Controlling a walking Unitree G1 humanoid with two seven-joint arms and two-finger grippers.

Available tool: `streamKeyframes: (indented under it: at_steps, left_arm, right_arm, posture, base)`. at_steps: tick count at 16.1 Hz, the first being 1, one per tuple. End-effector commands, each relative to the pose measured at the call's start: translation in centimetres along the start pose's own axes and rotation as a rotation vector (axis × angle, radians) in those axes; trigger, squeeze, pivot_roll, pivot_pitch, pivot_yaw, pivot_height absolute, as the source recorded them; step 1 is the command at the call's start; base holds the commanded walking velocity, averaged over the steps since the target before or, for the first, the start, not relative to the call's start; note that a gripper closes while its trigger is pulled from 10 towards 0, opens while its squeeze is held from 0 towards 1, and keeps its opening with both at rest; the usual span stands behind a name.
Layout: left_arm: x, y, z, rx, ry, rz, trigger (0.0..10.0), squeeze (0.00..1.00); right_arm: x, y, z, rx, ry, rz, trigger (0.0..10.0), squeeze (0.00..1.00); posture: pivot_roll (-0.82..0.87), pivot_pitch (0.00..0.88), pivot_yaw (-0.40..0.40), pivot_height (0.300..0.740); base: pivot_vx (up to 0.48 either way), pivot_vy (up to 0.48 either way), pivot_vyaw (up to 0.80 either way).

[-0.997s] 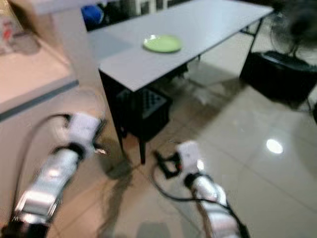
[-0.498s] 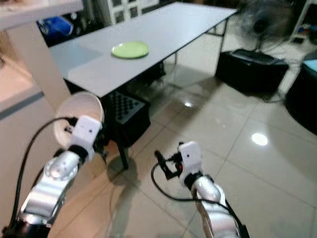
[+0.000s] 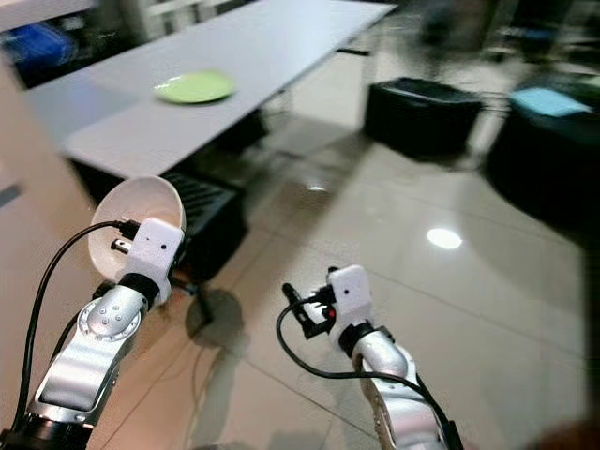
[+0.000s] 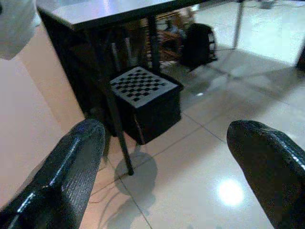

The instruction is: Setting the table

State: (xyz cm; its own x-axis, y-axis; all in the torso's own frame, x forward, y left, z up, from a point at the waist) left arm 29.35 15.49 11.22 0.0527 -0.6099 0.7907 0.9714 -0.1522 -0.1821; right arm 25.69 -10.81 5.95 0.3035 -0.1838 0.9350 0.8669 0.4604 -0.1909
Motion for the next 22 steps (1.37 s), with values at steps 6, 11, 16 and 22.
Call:
streamKeyframes:
  at_steps: [6,11,16,22]
  left_arm:
    - [0.3,0.0,0.5,0.032,0.032,-0.009,10.0,0.00]
    - [0.4,0.1,0.3,0.020,0.032,-0.004,10.0,0.00]
    - [0.5,0.2,0.0,-0.004,0.003,0.010,10.0,0.00]
    - [0.6,0.2,0.1,0.011,-0.009,-0.008,10.0,0.00]
  right_arm:
    - [-0.1,0.3,-0.2,-0.020,-0.045,0.012,10.0,0.00]
    - [0.6,0.4,-0.2,-0.003,-0.032,0.006,10.0,0.00]
    - [0.7,0.5,-0.7,-0.036,-0.015,0.018,10.0,0.00]
    - [1.0,0.9,-0.9,-0.040,-0.038,0.024,10.0,0.00]
  posture:
    - [0.12,0.000,0.062,0.740]
    - [0.11,0.000,0.063,0.740]
    - [0.11,0.000,0.069,0.740]
    - [0.12,0.000,0.062,0.740]
  base:
    - [0.000,0.000,0.00]
    - [0.000,0.000,0.42]
    - [0.000,0.000,0.46]
    - [0.000,0.000,0.45]
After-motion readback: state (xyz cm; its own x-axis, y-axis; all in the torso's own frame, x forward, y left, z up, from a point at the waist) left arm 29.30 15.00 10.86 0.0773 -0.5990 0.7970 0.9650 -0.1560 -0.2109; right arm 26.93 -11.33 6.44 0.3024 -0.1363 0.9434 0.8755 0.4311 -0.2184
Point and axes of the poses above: a point about 5 cm out from each wrist's last joint towards the gripper, its own y axis pointing out of the wrist towards the gripper, its own x axis along the axis of the wrist's last joint, z = x × y, the point moved 1 cm from there along y, pointing out of the wrist towards the gripper, and after that the axes turned 14 degrees about y, right-handed, at the moved point
